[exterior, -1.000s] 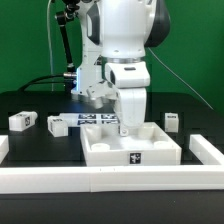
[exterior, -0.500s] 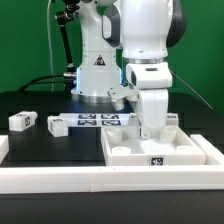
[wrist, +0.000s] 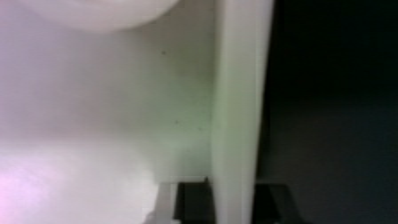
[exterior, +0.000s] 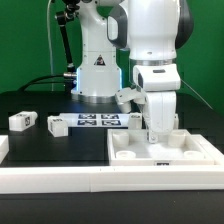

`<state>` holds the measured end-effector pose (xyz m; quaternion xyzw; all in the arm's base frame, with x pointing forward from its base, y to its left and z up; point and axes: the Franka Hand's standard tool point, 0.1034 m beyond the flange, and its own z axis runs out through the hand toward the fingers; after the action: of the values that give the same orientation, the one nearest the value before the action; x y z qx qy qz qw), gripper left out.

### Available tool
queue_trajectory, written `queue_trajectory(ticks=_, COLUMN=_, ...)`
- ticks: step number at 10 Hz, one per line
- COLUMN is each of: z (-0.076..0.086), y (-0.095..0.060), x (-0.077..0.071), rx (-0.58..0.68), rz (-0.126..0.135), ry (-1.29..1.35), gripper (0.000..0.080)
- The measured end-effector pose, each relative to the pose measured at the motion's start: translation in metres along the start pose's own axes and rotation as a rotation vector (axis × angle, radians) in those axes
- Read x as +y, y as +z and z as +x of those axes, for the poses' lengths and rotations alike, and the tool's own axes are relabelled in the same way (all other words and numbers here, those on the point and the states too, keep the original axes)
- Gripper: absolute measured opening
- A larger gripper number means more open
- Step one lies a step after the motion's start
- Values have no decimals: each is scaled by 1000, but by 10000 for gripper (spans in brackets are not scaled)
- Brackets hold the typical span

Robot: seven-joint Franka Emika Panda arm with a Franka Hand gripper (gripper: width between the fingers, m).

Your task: Assemble square table

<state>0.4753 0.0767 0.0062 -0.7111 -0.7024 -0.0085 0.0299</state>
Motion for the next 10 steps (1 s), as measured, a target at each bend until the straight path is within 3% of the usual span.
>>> queue_trajectory(ticks=3, z=-2, y=1, x=-1, rx=0, rz=1, ry=0, gripper=57)
queue_trajectory(ticks=4, z=-2, y=1, x=-2, rx=0, rz=2, ry=0, gripper=162)
queue_trajectory(ticks=7, z=-2, y=0, x=-1, rx=-1, rz=-2, ry=4, gripper=594)
queue_trajectory(ticks=10, z=-3, y=-13, x=-8, rx=-6, rz=-15, ry=50, gripper=646)
